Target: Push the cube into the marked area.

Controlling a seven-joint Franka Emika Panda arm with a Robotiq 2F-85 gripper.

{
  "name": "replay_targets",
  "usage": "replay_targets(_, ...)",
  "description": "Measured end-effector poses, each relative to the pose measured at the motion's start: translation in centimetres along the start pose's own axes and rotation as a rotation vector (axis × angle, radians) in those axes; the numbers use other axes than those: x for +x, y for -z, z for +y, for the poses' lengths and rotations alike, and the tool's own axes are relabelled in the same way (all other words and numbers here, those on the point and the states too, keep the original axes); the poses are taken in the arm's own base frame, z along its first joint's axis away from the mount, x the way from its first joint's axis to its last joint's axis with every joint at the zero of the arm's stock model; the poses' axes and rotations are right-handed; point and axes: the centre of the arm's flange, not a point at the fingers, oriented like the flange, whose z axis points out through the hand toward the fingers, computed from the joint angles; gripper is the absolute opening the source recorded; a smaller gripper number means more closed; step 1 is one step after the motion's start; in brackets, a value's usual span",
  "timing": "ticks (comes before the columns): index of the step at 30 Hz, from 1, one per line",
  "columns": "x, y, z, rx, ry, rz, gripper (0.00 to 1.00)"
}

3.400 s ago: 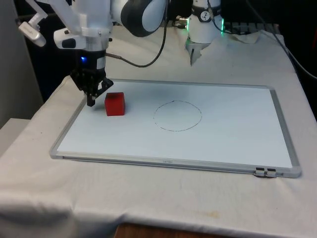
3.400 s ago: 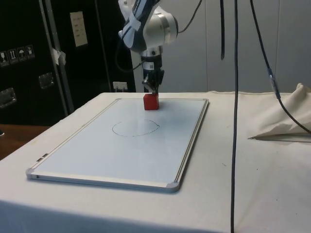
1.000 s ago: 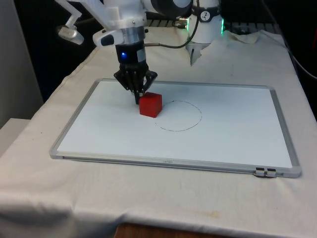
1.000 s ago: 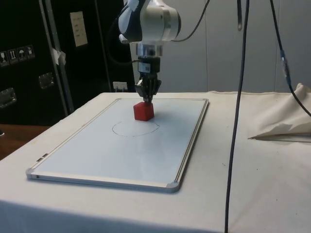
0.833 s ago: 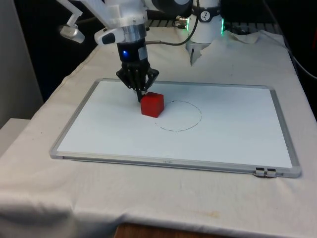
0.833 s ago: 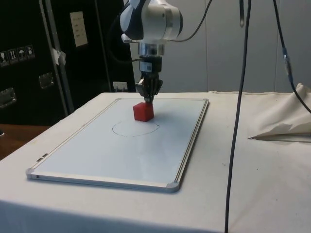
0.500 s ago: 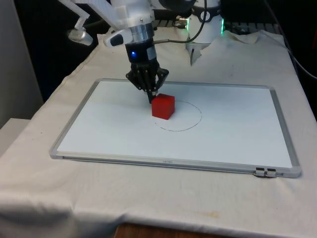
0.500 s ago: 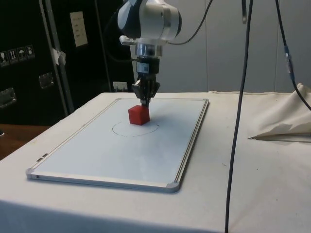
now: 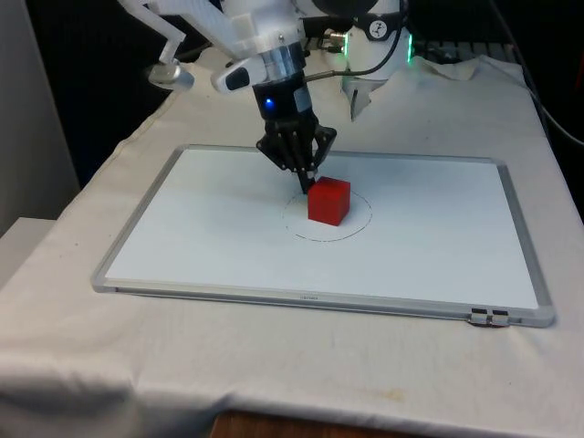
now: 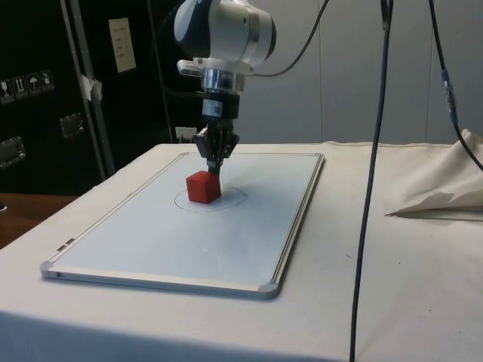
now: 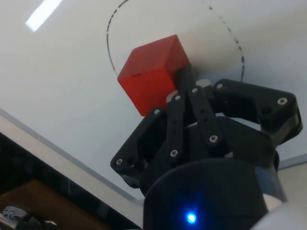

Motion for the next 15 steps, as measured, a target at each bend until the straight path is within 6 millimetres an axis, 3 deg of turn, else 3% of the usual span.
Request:
replay_targets(5,0.23,-0.02,-1.14,0.011,0.012,0.004,0.0)
replay_targets(15,0.85,0.65,-1.16,-0.017,0.049,0.013,0.0)
